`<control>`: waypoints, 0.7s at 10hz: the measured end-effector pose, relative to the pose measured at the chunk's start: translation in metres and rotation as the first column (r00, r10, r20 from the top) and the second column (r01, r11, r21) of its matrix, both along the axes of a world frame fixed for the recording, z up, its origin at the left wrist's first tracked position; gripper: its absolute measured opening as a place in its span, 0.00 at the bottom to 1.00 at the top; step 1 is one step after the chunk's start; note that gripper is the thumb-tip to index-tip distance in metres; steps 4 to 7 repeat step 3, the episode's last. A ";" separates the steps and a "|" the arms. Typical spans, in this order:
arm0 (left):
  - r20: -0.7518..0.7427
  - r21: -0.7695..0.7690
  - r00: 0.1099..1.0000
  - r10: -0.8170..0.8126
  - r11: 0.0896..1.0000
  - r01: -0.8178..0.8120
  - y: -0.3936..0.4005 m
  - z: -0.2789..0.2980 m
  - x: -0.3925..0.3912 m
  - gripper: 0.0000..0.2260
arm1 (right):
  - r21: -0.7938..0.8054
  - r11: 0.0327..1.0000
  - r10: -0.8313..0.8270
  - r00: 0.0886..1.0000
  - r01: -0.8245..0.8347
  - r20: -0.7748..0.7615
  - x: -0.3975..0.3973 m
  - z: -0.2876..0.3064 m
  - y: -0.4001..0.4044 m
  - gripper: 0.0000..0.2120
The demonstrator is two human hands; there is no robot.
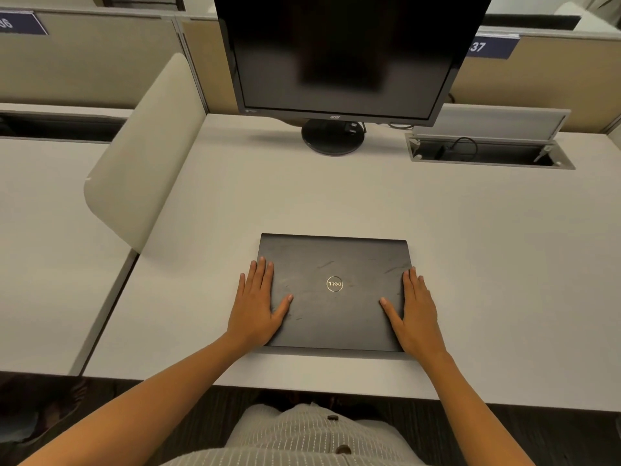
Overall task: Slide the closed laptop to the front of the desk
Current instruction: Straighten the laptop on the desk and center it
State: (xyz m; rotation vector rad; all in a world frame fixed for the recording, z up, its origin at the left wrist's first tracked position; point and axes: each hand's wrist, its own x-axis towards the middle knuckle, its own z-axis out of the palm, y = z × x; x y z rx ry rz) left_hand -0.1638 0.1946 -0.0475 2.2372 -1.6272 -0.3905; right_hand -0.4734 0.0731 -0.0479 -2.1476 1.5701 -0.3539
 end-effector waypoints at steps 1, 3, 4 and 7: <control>0.013 0.014 1.000 -0.001 1.000 0.001 -0.002 0.001 0.001 0.37 | -0.004 1.000 -0.024 1.000 0.024 -0.016 0.003 0.000 -0.001 0.40; -0.007 -0.090 1.000 -0.021 0.996 0.020 -0.018 0.017 0.001 0.32 | -0.040 0.998 -0.053 0.997 0.055 0.052 0.017 0.010 -0.008 0.38; -0.007 -0.090 1.000 -0.021 0.996 0.020 -0.018 0.017 0.001 0.32 | -0.040 0.998 -0.053 0.997 0.055 0.052 0.017 0.010 -0.008 0.38; -0.007 -0.090 1.000 -0.021 0.996 0.020 -0.018 0.017 0.001 0.32 | -0.040 0.998 -0.053 0.997 0.055 0.052 0.017 0.010 -0.008 0.38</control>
